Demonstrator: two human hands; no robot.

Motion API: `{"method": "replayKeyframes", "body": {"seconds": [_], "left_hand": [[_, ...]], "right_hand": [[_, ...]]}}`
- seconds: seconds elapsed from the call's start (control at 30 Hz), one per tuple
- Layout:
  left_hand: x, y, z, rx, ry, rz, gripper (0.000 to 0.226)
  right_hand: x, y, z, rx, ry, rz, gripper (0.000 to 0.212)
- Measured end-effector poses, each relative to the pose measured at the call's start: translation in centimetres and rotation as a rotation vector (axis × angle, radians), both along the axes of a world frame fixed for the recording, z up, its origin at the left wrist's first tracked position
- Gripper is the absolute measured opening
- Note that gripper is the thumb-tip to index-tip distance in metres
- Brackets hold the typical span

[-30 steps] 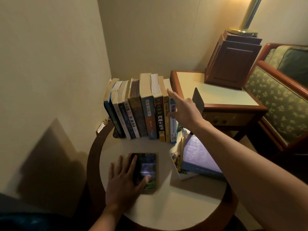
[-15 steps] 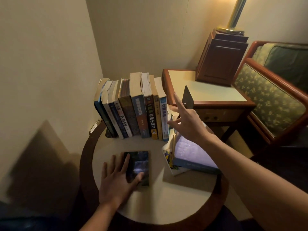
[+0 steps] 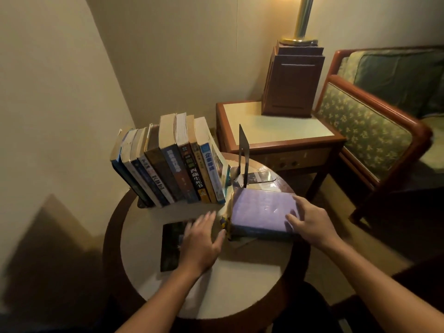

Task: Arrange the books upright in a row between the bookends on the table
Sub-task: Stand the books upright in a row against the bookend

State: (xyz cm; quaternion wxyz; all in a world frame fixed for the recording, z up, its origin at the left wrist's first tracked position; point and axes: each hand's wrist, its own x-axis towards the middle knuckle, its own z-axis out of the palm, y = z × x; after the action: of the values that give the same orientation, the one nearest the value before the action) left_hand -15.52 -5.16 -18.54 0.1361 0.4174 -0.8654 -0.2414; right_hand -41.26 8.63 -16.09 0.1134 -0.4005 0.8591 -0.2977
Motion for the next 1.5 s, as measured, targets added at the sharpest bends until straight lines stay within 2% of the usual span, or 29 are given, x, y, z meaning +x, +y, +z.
{"method": "replayKeyframes", "body": {"seconds": [0.07, 0.17, 0.33, 0.5, 0.63, 0.8, 0.9, 1.0, 1.13, 1.2, 1.3, 1.5], "left_hand": [[-2.8, 0.8, 1.0, 0.181, 0.073, 0.0, 0.05], [-5.8, 1.8, 1.9, 0.323, 0.137, 0.018, 0.056], [-7.8, 2.0, 1.2, 0.357, 0.172, 0.17, 0.06], [-7.6, 1.6, 0.5, 0.386, 0.184, 0.212, 0.069], [-7.3, 2.1, 0.5, 0.415, 0.224, 0.224, 0.067], [-6.5, 2.8, 0.4, 0.467, 0.291, 0.24, 0.063], [-5.7, 3.4, 0.6, 0.527, 0.355, 0.279, 0.063], [-4.3, 4.1, 1.0, 0.603, 0.444, 0.322, 0.067], [-1.9, 4.6, 2.1, 0.808, 0.568, 0.308, 0.073], [-0.6, 4.6, 2.2, 0.886, 0.592, 0.307, 0.076], [1.3, 4.7, 1.9, 0.933, 0.59, 0.328, 0.075], [4.6, 5.0, 1.6, 0.885, 0.478, 0.348, 0.06]], "right_hand": [[0.1, 0.6, -0.8, -0.003, -0.111, -0.046, 0.077], [0.0, 0.8, -1.6, -0.026, -0.251, -0.093, 0.078], [-0.2, 0.1, -2.4, -0.027, -0.412, -0.098, 0.085], [0.1, -0.9, -2.8, -0.02, -0.435, -0.133, 0.09], [0.3, -0.9, -3.0, -0.076, -0.507, -0.175, 0.095], [1.2, -0.2, -2.5, -0.243, -0.657, -0.222, 0.078], [1.7, 0.1, -1.5, -0.276, -0.614, -0.178, 0.069], [2.5, -0.3, 0.3, -0.225, -0.469, -0.078, 0.06], [4.5, -0.8, 3.1, -0.216, -0.341, 0.069, 0.041], [5.9, -0.9, 4.5, -0.224, -0.276, 0.129, 0.038], [8.0, -1.1, 6.1, -0.193, -0.19, 0.226, 0.041], [11.3, -1.3, 7.1, -0.174, -0.067, 0.328, 0.043]]}}
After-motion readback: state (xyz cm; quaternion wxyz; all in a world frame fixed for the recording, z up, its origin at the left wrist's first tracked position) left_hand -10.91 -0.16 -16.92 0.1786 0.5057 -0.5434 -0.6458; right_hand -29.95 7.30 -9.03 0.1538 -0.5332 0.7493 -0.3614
